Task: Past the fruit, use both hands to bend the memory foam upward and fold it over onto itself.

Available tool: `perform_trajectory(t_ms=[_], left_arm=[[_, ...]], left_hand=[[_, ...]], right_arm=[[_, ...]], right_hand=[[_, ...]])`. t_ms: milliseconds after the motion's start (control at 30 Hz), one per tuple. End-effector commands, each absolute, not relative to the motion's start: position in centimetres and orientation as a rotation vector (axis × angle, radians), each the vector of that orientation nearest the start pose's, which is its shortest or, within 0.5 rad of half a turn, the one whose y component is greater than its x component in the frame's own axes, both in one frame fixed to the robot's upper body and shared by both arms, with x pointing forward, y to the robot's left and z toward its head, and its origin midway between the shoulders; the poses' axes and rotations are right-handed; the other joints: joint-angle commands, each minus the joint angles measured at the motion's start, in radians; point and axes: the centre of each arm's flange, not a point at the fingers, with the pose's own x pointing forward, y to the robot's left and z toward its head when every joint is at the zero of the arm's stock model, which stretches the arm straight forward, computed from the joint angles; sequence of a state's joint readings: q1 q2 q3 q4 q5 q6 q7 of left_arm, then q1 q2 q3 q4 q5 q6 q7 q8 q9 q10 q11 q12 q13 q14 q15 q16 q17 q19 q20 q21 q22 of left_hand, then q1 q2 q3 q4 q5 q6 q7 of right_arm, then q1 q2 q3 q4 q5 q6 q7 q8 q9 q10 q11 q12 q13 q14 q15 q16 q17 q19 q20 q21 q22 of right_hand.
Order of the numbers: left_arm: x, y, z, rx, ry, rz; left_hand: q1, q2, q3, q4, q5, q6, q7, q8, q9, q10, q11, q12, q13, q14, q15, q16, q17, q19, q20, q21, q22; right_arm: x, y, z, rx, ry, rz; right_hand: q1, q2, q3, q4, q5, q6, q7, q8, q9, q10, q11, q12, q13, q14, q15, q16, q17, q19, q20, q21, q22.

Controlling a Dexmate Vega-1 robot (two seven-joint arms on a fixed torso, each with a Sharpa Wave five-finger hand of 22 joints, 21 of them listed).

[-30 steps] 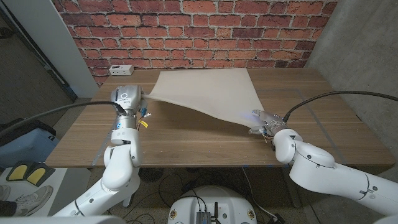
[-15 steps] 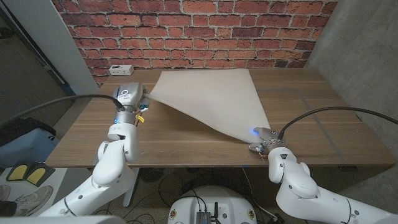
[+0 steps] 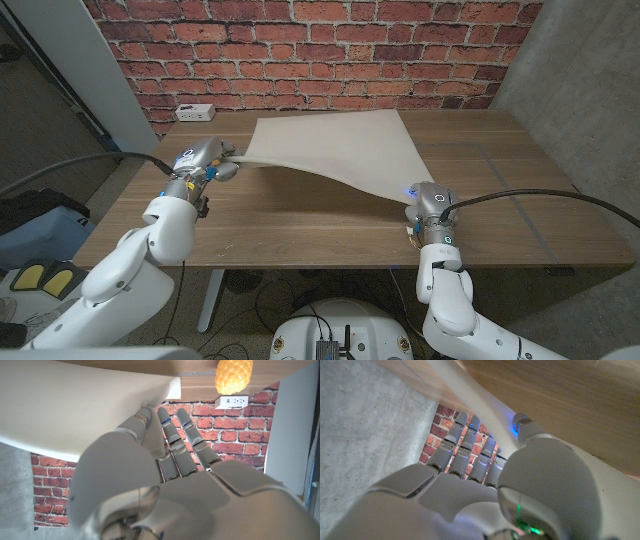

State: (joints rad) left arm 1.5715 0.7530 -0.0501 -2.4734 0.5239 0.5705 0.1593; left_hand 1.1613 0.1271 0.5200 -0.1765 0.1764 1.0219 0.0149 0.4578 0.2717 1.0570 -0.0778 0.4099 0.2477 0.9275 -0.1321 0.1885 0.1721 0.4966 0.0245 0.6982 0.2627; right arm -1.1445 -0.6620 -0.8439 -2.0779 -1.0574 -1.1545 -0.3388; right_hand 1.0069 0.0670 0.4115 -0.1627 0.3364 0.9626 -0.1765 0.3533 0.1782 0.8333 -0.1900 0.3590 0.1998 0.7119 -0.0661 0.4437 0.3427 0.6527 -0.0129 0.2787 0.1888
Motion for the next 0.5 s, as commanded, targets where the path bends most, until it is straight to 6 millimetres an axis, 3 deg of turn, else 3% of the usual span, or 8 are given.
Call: perform_trajectory(t_ms=[33,333,500], left_arm=[[38.8,32.1,0.4,1.053,-0.542,0.371],[38.6,31.4,1.4,1.216,-0.492,0.294],[38.0,30.9,2.0,1.302,-0.473,0.268]], left_hand=[[-0.007,0.012,0.006,0.005,0.0,0.033,0.042,-0.006,0.007,0.071,-0.034,0.165,0.218,-0.004,-0.081,-0.003,0.001,-0.012,0.0,0.007,0.004],[-0.016,0.023,-0.001,0.013,-0.002,0.017,0.029,-0.023,0.008,0.041,-0.046,0.162,0.235,-0.049,-0.084,-0.009,0.011,-0.049,-0.003,0.013,0.007],[-0.021,0.032,-0.009,0.018,-0.005,0.007,-0.009,-0.032,0.009,0.015,-0.076,0.153,0.244,-0.09,-0.089,-0.009,0.018,-0.076,-0.013,0.017,0.009]], right_arm=[[45.8,-18.5,-9.8,-1.437,-0.685,-0.927],[42.8,-19.1,-9.6,-1.447,-0.697,-1.012],[41.1,-19.7,-10.0,-1.447,-0.651,-1.05]], right_hand=[[0.026,0.026,-0.01,0.005,-0.025,0.074,0.006,0.016,0.007,0.05,-0.001,0.007,0.001,0.016,-0.165,0.014,0.019,0.001,-0.009,0.008,0.005],[0.042,0.039,-0.015,0.001,-0.044,0.113,0.017,0.018,0.008,0.074,0.004,0.008,0.002,0.009,-0.17,0.009,0.024,0.006,-0.021,0.012,0.005],[0.05,0.041,-0.015,-0.002,-0.05,0.118,0.015,0.014,0.007,0.073,0.005,0.003,0.002,0.003,-0.17,0.0,0.022,0.011,-0.023,0.014,0.005]])
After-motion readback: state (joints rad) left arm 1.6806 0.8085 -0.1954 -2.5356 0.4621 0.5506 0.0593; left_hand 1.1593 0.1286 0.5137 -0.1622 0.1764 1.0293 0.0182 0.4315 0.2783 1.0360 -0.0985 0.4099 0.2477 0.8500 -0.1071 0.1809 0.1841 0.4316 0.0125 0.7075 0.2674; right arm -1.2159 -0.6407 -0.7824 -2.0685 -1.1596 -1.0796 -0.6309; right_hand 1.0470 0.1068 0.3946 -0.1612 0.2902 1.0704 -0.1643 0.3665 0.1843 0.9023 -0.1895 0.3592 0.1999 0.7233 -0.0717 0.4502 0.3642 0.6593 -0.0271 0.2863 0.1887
